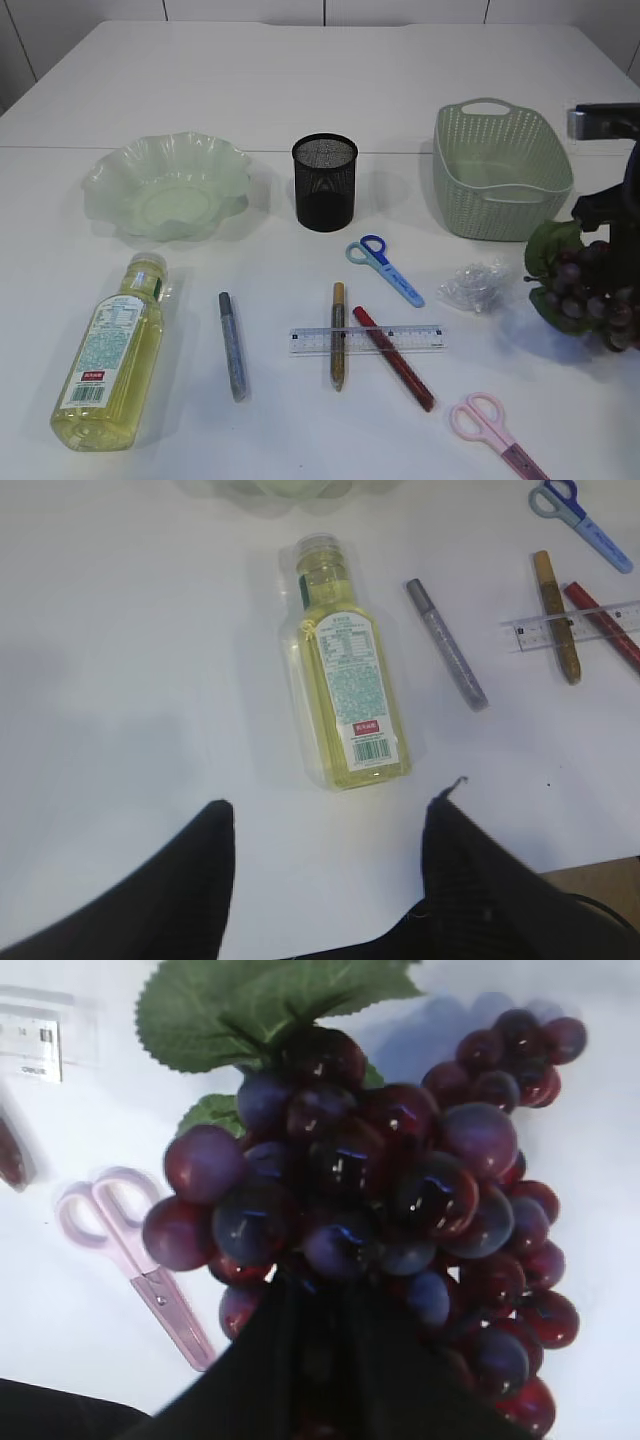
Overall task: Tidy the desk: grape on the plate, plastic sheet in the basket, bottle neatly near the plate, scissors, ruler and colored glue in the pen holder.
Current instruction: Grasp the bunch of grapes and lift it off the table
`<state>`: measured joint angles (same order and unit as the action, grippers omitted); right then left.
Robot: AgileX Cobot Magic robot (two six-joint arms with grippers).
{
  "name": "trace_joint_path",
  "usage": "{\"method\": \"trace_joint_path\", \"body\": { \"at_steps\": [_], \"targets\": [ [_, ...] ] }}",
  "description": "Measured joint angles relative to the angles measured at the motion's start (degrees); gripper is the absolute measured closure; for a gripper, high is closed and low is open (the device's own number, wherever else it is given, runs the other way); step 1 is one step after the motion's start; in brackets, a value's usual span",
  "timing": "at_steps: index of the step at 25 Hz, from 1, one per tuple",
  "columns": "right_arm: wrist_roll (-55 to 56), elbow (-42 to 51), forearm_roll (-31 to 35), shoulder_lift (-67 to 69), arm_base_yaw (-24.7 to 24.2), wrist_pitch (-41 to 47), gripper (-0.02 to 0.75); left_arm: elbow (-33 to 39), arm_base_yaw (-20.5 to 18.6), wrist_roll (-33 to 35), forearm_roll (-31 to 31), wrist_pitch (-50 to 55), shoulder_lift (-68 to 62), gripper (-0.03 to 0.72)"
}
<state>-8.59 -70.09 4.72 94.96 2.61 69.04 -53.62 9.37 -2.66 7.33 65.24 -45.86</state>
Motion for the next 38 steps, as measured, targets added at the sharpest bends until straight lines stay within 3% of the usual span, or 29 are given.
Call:
{"method": "trace_joint_path", "body": {
  "at_steps": [9,23,32,38],
  "targets": [
    [1.1,0.0,1.8,-9.0,0.0,0.7,0.652,0.0,0.0,0.2,0.1,-0.1,0.0,0.253],
    [1.2,-3.0,8.2,-15.6,0.0,1.9,0.654,1.8,0.0,7.6,4.6,-8.0,0.0,0.253],
    [1.0,-6.5,14.4,-17.5,0.0,2.2,0.654,12.3,0.0,24.3,19.8,-19.6,-0.1,0.253],
    [-1.6,-6.5,20.0,-17.9,0.0,2.3,0.654,13.4,0.0,42.4,35.8,-26.6,-2.3,0.253]
  ]
}}
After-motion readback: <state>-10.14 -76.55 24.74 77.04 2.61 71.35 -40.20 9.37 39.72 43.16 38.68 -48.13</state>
